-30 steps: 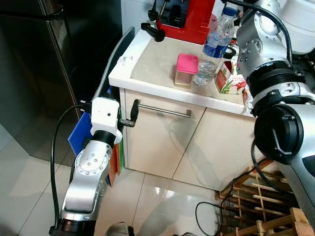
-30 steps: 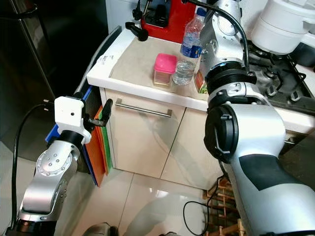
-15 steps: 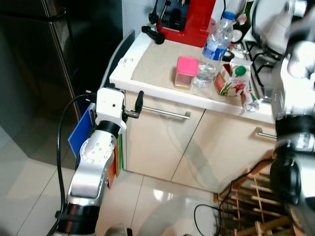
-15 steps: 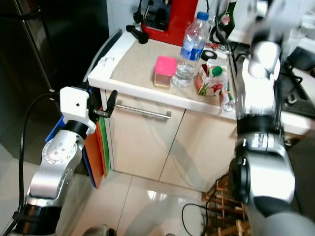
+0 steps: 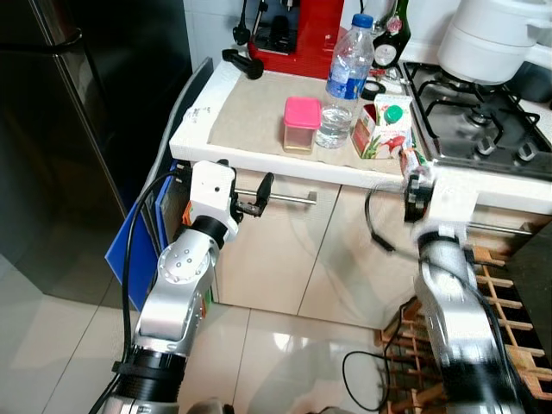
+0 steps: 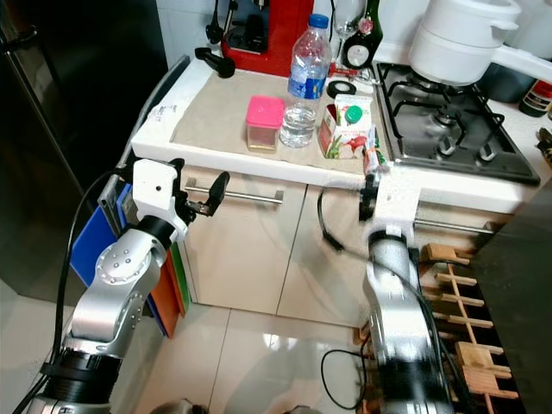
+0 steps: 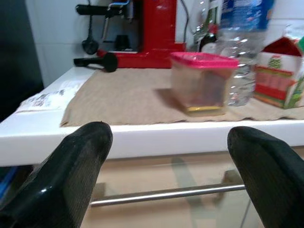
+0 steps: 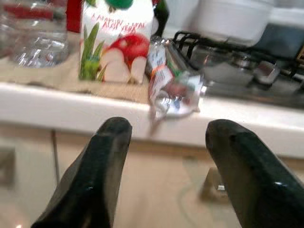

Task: Restocking fridge

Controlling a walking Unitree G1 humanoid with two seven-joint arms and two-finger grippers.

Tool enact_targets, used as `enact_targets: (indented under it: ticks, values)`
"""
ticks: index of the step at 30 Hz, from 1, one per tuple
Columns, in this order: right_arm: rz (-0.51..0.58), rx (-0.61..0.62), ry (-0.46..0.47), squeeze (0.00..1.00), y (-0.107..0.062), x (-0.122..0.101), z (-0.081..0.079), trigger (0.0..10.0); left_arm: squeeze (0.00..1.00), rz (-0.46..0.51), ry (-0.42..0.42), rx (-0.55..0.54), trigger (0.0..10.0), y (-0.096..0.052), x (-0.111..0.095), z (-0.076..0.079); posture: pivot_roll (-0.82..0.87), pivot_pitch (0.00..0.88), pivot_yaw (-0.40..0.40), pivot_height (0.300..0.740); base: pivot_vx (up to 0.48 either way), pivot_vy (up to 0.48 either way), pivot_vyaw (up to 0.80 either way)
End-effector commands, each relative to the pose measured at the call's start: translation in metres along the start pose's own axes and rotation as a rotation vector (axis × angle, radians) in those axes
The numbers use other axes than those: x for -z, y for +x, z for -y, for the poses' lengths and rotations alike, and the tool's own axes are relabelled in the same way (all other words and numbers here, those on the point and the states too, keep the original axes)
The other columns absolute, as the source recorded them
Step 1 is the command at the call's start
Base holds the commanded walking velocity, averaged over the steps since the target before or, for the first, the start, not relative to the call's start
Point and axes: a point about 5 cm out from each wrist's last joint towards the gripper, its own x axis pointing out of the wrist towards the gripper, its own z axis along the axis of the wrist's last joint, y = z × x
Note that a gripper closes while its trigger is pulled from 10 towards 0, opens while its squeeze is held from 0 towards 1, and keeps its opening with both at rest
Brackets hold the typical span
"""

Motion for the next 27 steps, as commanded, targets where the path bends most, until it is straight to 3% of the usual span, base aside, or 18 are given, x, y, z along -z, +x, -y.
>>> enact_targets:
  ticks: [1, 4, 10, 17, 18, 19, 20, 27]
  values:
    - [0.055, -0.009, 0.005, 1.00, 0.003, -0.016, 0.002, 10.0, 0.00, -0.005, -0.004, -0.009, 10.0, -0.001, 0.002, 0.000, -0.04, 0.000, -0.052, 0.740, 0.000, 0.000, 0.00]
    - [0.019, -0.069, -0.004, 1.00, -0.016, -0.007, 0.002, 10.0, 0.00, -0.008, -0.017, -0.051, 10.0, -0.014, 0.007, -0.006, -0.02, 0.000, -0.056, 0.740, 0.000, 0.000, 0.00]
    - [0.006, -0.129, -0.006, 1.00, -0.037, 0.001, -0.003, 10.0, 0.00, -0.049, -0.011, -0.050, 10.0, -0.038, 0.019, -0.009, -0.01, 0.000, -0.050, 0.740, 0.000, 0.000, 0.00]
    - [-0.013, -0.096, -0.002, 1.00, -0.032, 0.002, -0.004, 10.0, 0.00, -0.004, 0.004, -0.034, 10.0, -0.038, 0.011, -0.010, -0.01, 0.000, -0.044, 0.740, 0.000, 0.000, 0.00]
    - [-0.011, -0.080, 0.016, 0.96, -0.028, 0.000, -0.004, 10.0, 0.00, 0.016, 0.015, -0.015, 10.0, -0.034, 0.006, -0.009, 0.00, 0.000, -0.044, 0.740, 0.000, -0.454, 0.00]
    - [-0.006, -0.074, 0.038, 0.41, -0.025, -0.002, -0.004, 10.0, 0.00, 0.029, 0.025, -0.002, 10.0, -0.032, 0.003, -0.007, 0.00, 0.000, -0.045, 0.740, 0.000, -0.450, 0.00]
    - [0.007, -0.073, 0.048, 0.00, -0.021, -0.005, -0.005, 10.0, 0.00, 0.047, 0.027, 0.013, 10.0, -0.029, -0.001, -0.006, 0.00, 0.000, -0.044, 0.740, 0.000, -0.446, 0.00]
    - [0.011, -0.068, 0.025, 0.00, -0.005, -0.009, -0.013, 10.0, 0.00, 0.058, 0.029, 0.051, 10.0, -0.021, -0.002, -0.001, 0.00, 0.000, -0.043, 0.731, 0.088, -0.413, -0.06]
